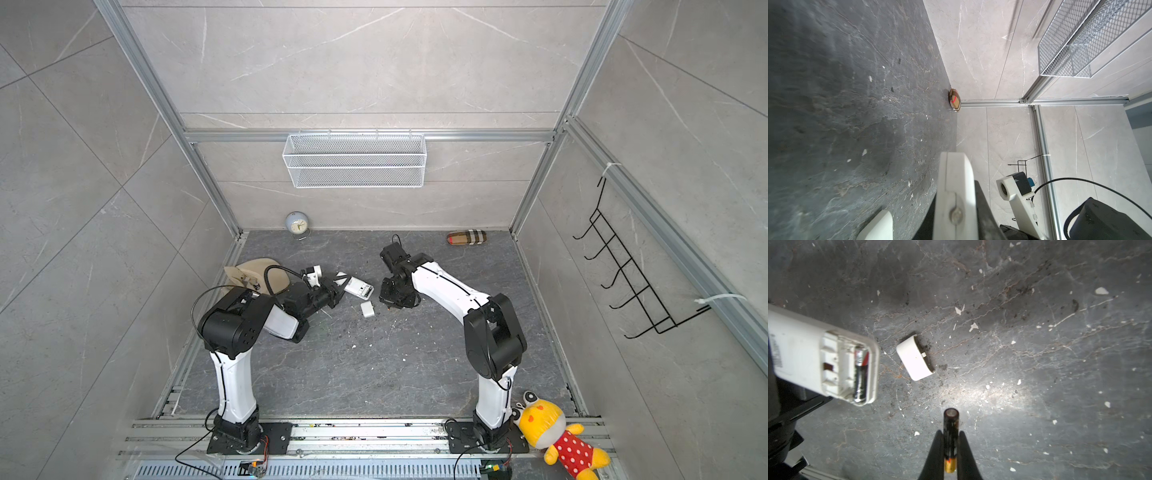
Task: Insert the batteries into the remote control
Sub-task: 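Carry the battery to the remote while the left gripper turns the remote toward it, then lower the battery into the compartment beside the first battery with the right gripper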
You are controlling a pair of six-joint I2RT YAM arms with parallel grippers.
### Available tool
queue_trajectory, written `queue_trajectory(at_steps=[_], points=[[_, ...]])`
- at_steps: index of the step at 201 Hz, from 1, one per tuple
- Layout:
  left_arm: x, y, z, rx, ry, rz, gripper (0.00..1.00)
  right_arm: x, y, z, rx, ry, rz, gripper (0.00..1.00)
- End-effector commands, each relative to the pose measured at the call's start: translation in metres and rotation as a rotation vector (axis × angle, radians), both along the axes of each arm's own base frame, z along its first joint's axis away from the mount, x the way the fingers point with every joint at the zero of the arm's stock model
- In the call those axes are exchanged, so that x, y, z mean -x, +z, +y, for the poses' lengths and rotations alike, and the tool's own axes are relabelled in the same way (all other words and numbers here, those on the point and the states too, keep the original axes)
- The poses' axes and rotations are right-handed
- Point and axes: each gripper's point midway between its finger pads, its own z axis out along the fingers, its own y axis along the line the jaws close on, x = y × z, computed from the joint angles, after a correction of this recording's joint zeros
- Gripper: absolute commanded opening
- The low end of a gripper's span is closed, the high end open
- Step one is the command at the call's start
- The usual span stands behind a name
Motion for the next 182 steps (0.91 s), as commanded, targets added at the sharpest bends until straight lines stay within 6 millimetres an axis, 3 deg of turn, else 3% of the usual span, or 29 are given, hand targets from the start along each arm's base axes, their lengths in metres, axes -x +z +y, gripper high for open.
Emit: queue_trajectory(at_steps=[1, 55, 108, 182], points=[[0.002, 0.022, -0.024, 0.007, -0.055, -0.123, 0.00, 0.000, 0.021, 0.014, -0.074, -0.005, -0.022, 0.11], [0.007, 0.022, -0.049, -0.009, -0.090, -0.162, 0.00, -0.003, 0.026, 0.028, -0.149, -0.020, -0.018, 0.11], [0.009, 0.028, -0.051, -0.014, -0.094, -0.188, 0.00, -0.010, 0.029, 0.042, -0.243, -0.054, 0.016, 0.11], [0.009, 0.037, -0.048, -0.010, -0.082, -0.205, 0.00, -0.020, 0.026, 0.040, -0.378, -0.141, 0.089, 0.11]])
